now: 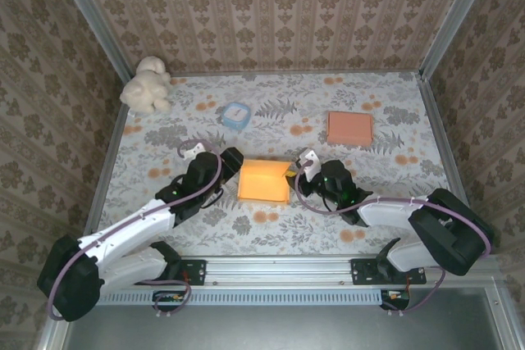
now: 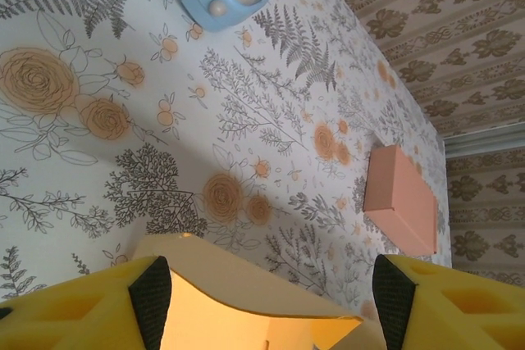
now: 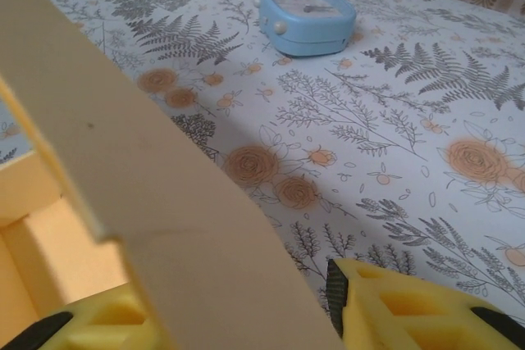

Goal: Fold the paper box

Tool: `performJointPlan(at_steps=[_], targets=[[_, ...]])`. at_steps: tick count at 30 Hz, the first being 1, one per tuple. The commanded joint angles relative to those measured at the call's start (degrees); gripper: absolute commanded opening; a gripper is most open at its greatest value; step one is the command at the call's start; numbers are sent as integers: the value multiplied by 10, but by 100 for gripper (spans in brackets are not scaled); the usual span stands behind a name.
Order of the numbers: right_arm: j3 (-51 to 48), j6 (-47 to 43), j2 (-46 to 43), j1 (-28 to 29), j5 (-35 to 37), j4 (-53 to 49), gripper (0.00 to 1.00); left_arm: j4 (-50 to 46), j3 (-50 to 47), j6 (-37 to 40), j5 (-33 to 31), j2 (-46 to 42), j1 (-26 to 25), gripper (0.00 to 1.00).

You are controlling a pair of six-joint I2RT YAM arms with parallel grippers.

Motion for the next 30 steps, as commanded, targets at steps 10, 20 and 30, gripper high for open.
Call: performJointPlan(at_steps=[10, 20, 30], targets=[[2, -20, -3, 12, 3, 21, 45, -80, 16, 44, 43, -68, 102, 75], [33, -30, 25, 12, 17, -9, 47, -70, 14, 22, 118, -63, 162, 80], [71, -25, 74, 13, 6, -5, 47, -50, 17, -18, 68, -29, 111, 82]])
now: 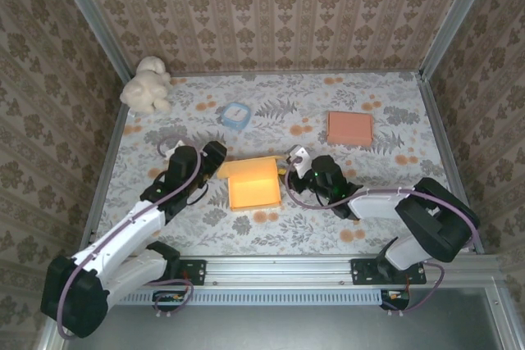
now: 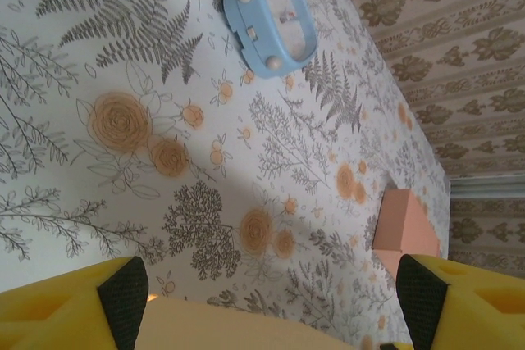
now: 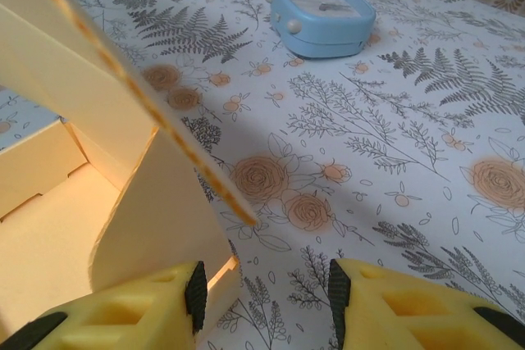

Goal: Fold the paper box

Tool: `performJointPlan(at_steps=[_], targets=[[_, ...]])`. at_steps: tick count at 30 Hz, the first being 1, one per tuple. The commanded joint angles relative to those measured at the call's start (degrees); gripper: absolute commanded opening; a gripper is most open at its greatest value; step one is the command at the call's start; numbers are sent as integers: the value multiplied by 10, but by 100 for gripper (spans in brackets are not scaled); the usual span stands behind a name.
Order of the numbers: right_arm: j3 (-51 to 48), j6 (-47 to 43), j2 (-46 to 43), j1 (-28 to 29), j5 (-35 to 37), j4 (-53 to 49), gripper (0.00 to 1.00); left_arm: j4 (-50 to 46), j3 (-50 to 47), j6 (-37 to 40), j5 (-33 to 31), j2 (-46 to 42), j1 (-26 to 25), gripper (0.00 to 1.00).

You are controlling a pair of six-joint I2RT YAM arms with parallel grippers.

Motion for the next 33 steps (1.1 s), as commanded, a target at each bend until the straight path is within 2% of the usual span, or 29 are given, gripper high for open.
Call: performJointPlan(at_steps=[1, 11, 16, 26, 33], targets=[[19, -5, 10, 4, 0, 1, 47, 9, 23, -21, -15, 16, -17, 82], [20, -5, 20, 28, -11, 22, 46, 33, 29, -82, -63, 59, -105, 81], [21, -8, 29, 47, -13, 39, 46, 40, 40, -95, -87, 71, -131, 79], [13, -24, 43, 60, -1, 44, 46, 50, -3, -67, -116, 69, -158, 55], [-2, -31, 39, 60, 5, 44, 46, 51, -57, -64, -141, 50, -158, 50]])
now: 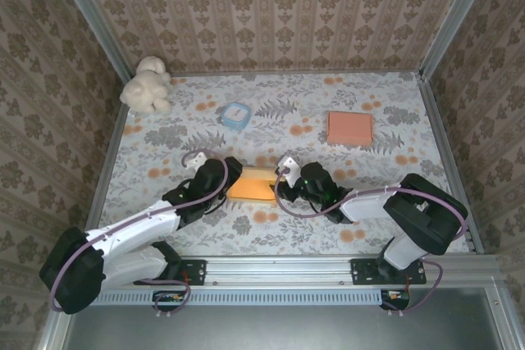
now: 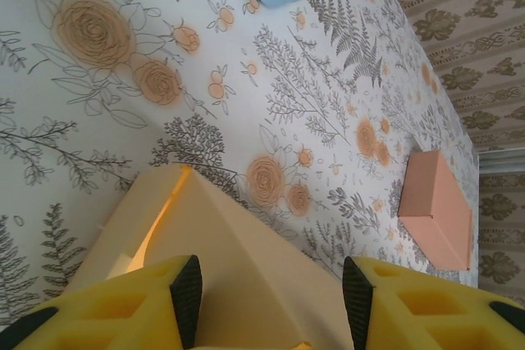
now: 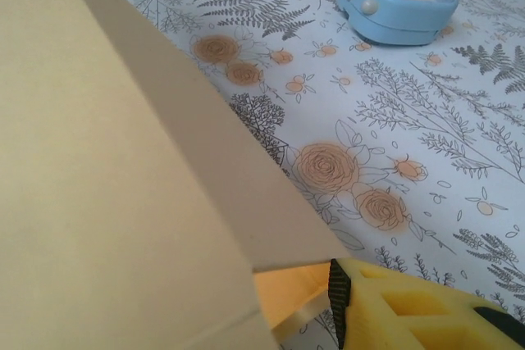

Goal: Fold the paper box

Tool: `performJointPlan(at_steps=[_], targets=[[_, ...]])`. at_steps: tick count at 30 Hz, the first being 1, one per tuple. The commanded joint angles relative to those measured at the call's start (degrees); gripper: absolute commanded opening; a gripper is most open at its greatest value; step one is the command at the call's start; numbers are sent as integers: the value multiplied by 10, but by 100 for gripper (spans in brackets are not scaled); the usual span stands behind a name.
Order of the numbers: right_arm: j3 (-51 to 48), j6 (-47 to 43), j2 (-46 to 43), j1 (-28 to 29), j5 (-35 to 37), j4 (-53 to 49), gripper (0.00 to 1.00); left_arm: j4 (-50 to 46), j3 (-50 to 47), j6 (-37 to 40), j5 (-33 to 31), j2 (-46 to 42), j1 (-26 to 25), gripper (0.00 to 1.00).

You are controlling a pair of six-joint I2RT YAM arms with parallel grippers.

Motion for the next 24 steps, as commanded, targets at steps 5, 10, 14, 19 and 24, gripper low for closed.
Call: performJointPlan(at_steps=[5, 10, 14, 19, 24], targets=[[-24, -7, -10, 6, 11, 29, 46, -24, -44, 7, -32, -40, -7, 50], [-53, 8, -40, 13, 40, 27, 46, -26, -67, 1, -41, -56, -7, 48], [-66, 19, -68, 38, 94, -5, 46, -27, -79, -2, -49, -65, -7, 46], [-68, 71, -118, 70, 178, -64, 48, -41, -78, 3, -55, -77, -8, 46], [-22, 166, -172, 86, 235, -205, 49, -62, -81, 7, -63, -94, -8, 47]])
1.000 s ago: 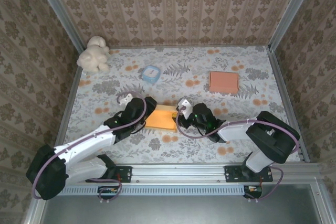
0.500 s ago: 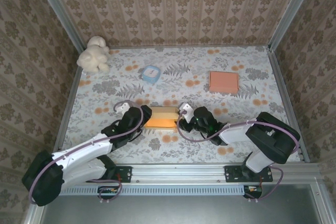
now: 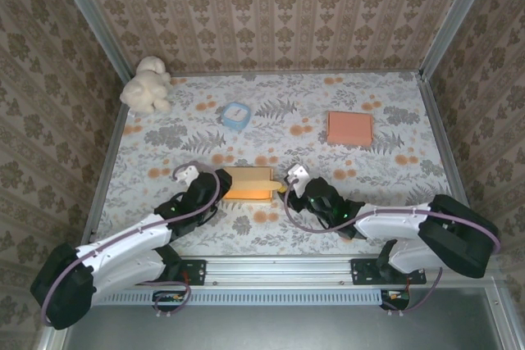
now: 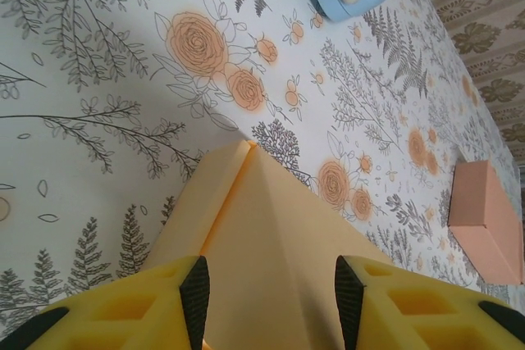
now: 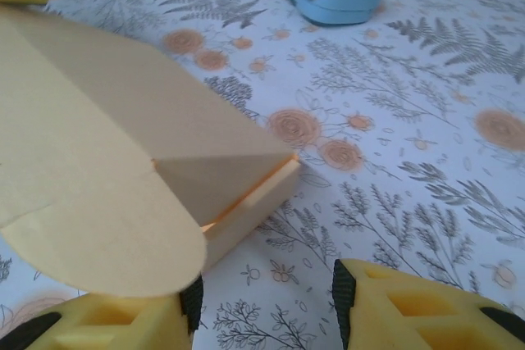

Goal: Fold the paper box

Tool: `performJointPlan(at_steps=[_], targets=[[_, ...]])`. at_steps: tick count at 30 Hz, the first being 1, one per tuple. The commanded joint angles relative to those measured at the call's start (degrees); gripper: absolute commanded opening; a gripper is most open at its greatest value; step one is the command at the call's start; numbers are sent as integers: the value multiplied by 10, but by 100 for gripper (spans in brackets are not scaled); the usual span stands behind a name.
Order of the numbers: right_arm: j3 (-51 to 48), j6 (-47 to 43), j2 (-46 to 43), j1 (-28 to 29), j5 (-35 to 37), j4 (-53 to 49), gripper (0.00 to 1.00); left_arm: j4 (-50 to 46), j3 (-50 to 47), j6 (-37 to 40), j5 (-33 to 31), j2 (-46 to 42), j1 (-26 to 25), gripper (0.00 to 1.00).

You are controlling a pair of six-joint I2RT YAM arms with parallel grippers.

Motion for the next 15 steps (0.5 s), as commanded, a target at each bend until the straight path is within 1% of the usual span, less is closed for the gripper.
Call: performJointPlan(at_steps=[1, 6, 9, 12, 15], targets=[[33, 88, -40, 15, 77, -117, 50, -34, -11, 5, -23, -17, -4, 47], [30, 166, -106, 22, 107, -182, 54, -43, -15, 11, -33, -34, -4, 47], [47, 187, -133, 23, 94, -214, 56, -41, -16, 14, -32, -32, -6, 47], [78, 208, -137, 24, 65, -229, 58, -34, -21, 14, -29, -27, -6, 47], [127, 218, -109, 26, 48, -251, 62, -32, -25, 13, -29, -26, -7, 47]])
